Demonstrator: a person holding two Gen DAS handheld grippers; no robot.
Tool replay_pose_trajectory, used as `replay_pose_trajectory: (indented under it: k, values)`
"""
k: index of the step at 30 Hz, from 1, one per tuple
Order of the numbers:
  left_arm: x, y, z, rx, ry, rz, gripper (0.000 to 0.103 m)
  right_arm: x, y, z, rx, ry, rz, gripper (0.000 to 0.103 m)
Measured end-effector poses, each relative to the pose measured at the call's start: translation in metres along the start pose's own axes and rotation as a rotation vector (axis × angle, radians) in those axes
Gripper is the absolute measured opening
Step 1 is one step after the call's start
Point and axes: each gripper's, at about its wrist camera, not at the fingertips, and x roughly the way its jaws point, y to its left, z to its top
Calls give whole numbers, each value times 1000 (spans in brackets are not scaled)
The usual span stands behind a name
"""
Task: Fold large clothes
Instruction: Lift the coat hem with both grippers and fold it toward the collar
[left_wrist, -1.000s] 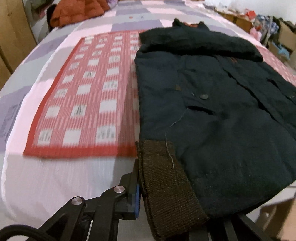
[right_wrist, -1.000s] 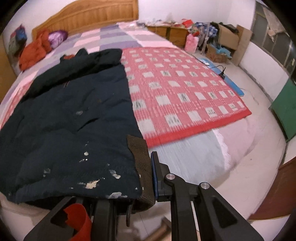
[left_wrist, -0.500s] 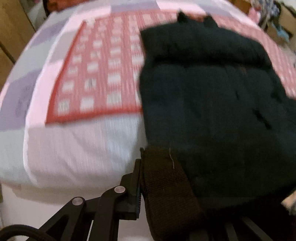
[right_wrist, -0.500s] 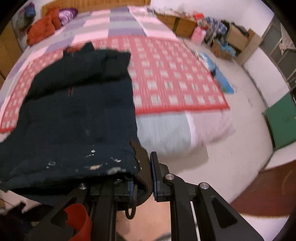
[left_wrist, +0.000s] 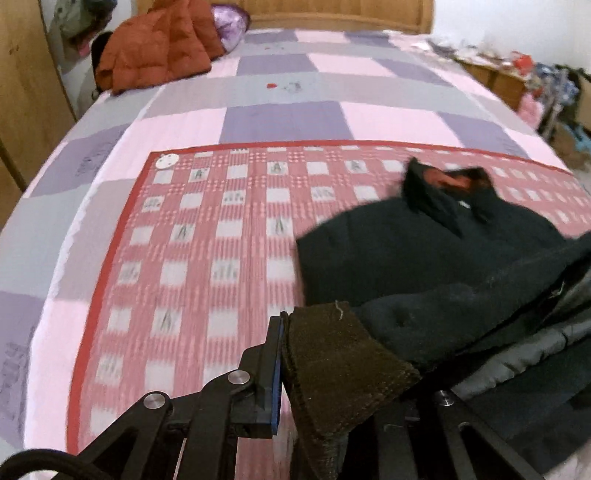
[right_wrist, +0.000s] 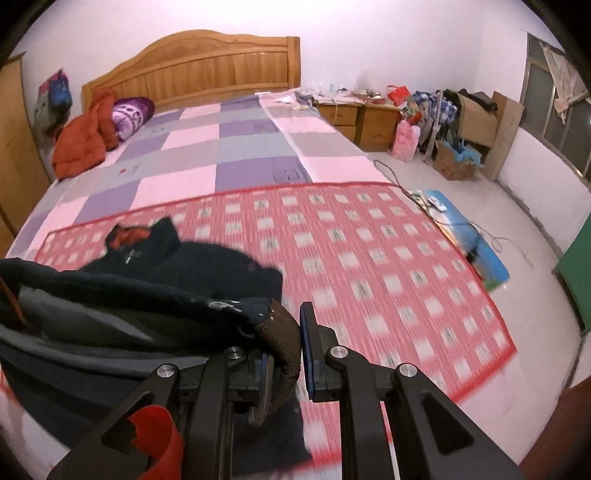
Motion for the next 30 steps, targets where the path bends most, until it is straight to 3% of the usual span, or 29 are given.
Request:
replay_pose_trajectory:
  k: [4,7,14,24,28,30]
  values:
    - [77,-6,49,-37,75,42,15,85,9,46,-19,47,-25,14]
    - [125,-13,71,-50,138,77,15,149,10,69,-3,130,-32,14]
    - [200,-28,88,-51,233,146,15,263,17,83,-23,258,-41,14]
    - [263,-39,78,-41,256,167,16,343,29,65,-78,351,-58,14]
    - [272,-38,82,-35,268,144,20,360,36,63,-94,381,-76,15]
    - [273,-36,86,-26,282,140,26,367,40,64,-95,407,-88,15]
